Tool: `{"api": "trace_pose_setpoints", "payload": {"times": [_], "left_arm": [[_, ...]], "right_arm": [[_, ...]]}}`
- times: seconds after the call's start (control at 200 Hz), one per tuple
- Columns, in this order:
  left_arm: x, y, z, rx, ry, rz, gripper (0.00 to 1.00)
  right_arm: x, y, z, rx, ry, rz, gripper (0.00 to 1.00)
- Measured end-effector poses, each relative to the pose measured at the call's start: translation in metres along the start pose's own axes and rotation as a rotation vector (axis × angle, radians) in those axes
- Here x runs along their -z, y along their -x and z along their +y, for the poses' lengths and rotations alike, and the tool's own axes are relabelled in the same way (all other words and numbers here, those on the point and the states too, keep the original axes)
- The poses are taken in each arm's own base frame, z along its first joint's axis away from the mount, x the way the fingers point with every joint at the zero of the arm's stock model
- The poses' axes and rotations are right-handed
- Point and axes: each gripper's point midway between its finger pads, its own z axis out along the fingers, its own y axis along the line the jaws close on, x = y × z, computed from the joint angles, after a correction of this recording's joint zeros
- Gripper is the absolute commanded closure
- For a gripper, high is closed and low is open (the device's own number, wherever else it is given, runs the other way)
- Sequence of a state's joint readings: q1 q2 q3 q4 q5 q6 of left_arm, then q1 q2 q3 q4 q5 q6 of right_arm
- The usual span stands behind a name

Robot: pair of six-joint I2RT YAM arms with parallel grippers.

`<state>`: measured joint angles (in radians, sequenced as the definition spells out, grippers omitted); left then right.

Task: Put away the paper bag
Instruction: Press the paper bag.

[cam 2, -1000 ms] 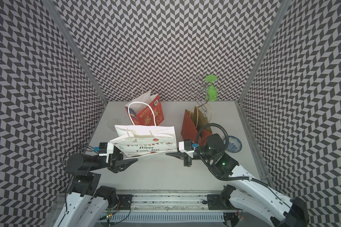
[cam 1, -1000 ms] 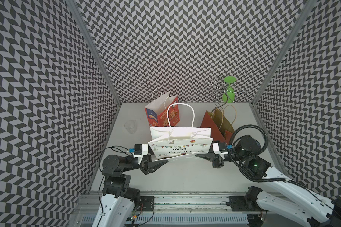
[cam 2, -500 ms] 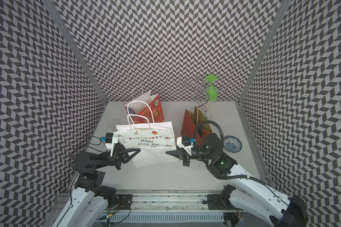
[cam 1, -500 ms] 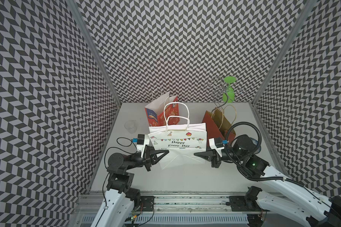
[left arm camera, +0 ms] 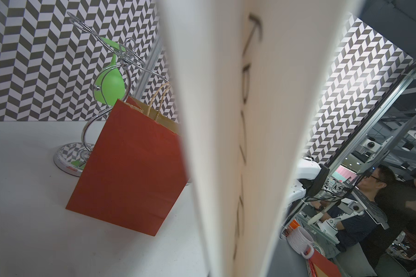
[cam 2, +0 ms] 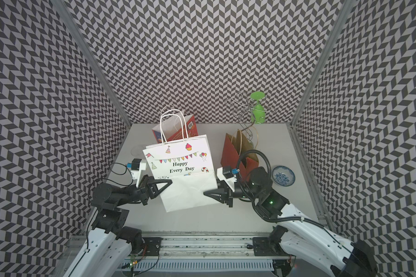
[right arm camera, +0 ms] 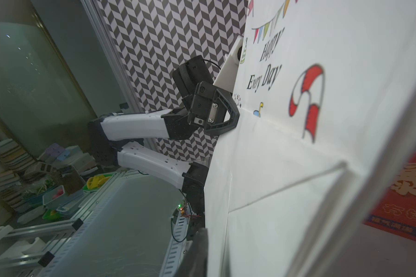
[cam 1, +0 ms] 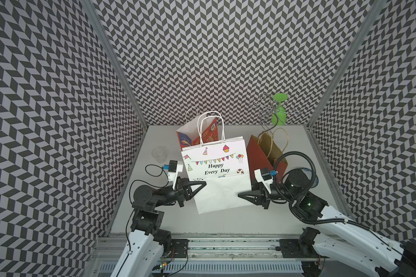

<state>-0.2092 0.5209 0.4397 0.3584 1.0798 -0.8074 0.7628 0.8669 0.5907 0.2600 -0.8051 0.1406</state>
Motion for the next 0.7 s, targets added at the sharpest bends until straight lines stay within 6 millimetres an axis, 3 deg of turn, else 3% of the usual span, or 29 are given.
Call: {"api": "trace_pose_setpoints", "payload": {"times": [0.115,0.155,0.185,0.24,0.3,0.426,0.481,0.591,0.696], "left_arm": [[-0.001,-0.001,0.000,0.003,-0.008,0.008,1.00],[-0.001,-0.001,0.000,0.002,-0.010,0.010,1.00],[-0.001,-0.001,-0.001,0.000,-0.012,0.011,1.00],[-0.001,-0.001,-0.001,-0.001,-0.013,0.012,1.00],[-0.001,-0.001,-0.001,-0.001,-0.013,0.012,1.00],[-0.001,-0.003,-0.002,-0.003,-0.018,0.019,1.00],[0.000,-0.005,-0.001,-0.003,-0.019,0.024,1.00],[0.000,-0.008,-0.001,-0.001,-0.022,0.037,1.00],[0.000,-0.009,-0.002,-0.009,-0.026,0.041,1.00]], "right_arm": [[0.000,-0.001,0.001,-0.026,0.005,0.000,0.99],[0.000,-0.001,0.001,-0.030,0.005,0.000,0.85],[0.000,-0.001,0.001,-0.035,0.004,0.000,0.67],[0.000,0.000,0.001,-0.038,0.003,-0.001,0.56],[0.000,0.002,0.000,-0.037,0.001,-0.008,0.53],[0.000,0.013,0.001,-0.026,-0.001,-0.036,0.59],[0.000,0.020,0.001,-0.021,-0.001,-0.052,0.68],[-0.001,0.032,0.001,-0.011,0.002,-0.080,0.96],[-0.001,0.032,0.000,-0.032,0.004,-0.077,1.00]]}}
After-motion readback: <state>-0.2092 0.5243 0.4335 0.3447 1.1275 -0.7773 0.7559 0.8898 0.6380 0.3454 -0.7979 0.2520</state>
